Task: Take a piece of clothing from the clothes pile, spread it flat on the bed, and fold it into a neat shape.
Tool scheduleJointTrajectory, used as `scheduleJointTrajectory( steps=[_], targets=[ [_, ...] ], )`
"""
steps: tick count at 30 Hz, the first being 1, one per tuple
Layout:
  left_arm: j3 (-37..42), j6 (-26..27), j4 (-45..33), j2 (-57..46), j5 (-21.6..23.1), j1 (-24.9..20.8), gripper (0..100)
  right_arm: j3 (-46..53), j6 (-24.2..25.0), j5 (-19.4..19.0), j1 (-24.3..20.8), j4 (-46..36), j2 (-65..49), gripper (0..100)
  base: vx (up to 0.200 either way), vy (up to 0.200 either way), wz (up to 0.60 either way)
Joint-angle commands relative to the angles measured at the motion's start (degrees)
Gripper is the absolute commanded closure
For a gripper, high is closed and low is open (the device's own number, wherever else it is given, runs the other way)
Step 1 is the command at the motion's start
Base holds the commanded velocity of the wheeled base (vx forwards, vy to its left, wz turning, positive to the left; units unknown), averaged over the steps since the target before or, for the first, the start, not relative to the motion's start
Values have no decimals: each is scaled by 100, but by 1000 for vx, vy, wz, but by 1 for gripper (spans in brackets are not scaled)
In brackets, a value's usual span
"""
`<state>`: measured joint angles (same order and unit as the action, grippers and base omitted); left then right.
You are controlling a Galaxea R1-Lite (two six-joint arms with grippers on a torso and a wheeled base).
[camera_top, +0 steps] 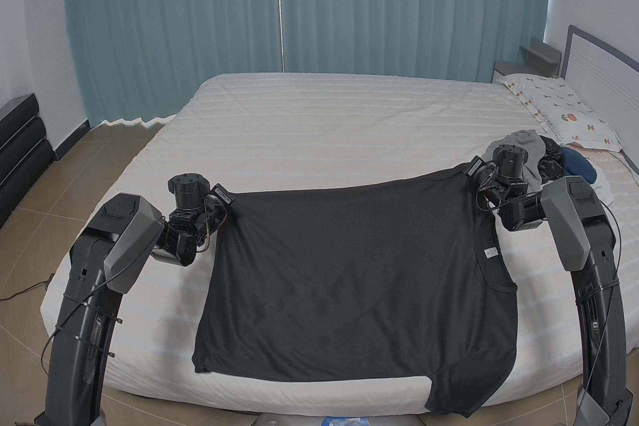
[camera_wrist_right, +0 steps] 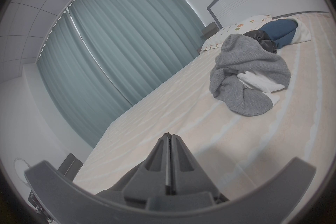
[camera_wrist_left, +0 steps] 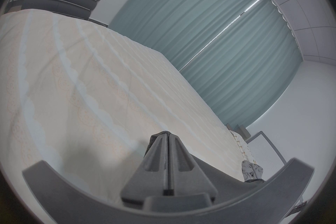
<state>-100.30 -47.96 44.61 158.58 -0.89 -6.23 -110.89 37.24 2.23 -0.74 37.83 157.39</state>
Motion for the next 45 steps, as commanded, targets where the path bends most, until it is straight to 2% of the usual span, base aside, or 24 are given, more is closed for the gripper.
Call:
scheduleJointTrajectory(
  steps=[1,5,6,7,8,17,22,26,30,34,37,38,39,43,44,45],
  targets=[
    [-51,-3,-13,59,1,-1,100,-47,2,-3,-22,-12,187,100,0,0,0],
    [-51,6,-22,68,10,-10,100,-47,-15,-3,-22,-30,266,100,0,0,0],
    [-51,6,-40,68,10,-10,100,-47,-15,-3,-22,-47,301,0,0,0,0],
    [-51,6,-48,68,10,-10,100,-47,-15,-3,-22,-47,318,0,0,0,0],
    [-51,6,-110,68,19,-19,0,-38,-24,-3,-31,-47,336,0,0,0,0],
    [-33,-3,-171,59,27,-27,0,208,-33,-12,-5,-56,239,0,0,0,0],
    [204,-12,-110,-99,-52,8,0,849,-6,-82,83,-56,-350,0,0,0,0],
    [1338,-21,435,-863,-254,52,0,2062,37,-241,118,49,-1035,0,0,0,0],
    [2692,-29,1050,-1725,-183,78,0,3328,55,-706,171,331,-1773,0,0,0,0],
    [3773,-38,1138,-2419,-122,43,0,4716,108,-1076,197,788,-2538,0,0,0,0],
    [4546,-47,1296,-2762,-78,16,0,5622,187,-1357,206,999,-3039,0,0,0,0],
    [4546,-47,1296,-2762,-78,16,0,5622,187,-1357,206,999,-3039,0,0,0,0],
    [5223,-47,1490,-2982,-43,16,0,6307,204,-1524,215,1113,-3417,0,0,0,0],
    [6216,-73,1859,-3280,89,-45,0,7300,248,-1708,197,1376,-3927,0,0,0,0],
    [6682,-232,2070,-3359,115,-115,0,7731,266,-1831,189,1499,-4076,0,0,0,0],
    [6778,-284,2131,-3377,115,-124,0,7801,266,-1858,189,1508,-4094,0,0,0,0]
  ],
)
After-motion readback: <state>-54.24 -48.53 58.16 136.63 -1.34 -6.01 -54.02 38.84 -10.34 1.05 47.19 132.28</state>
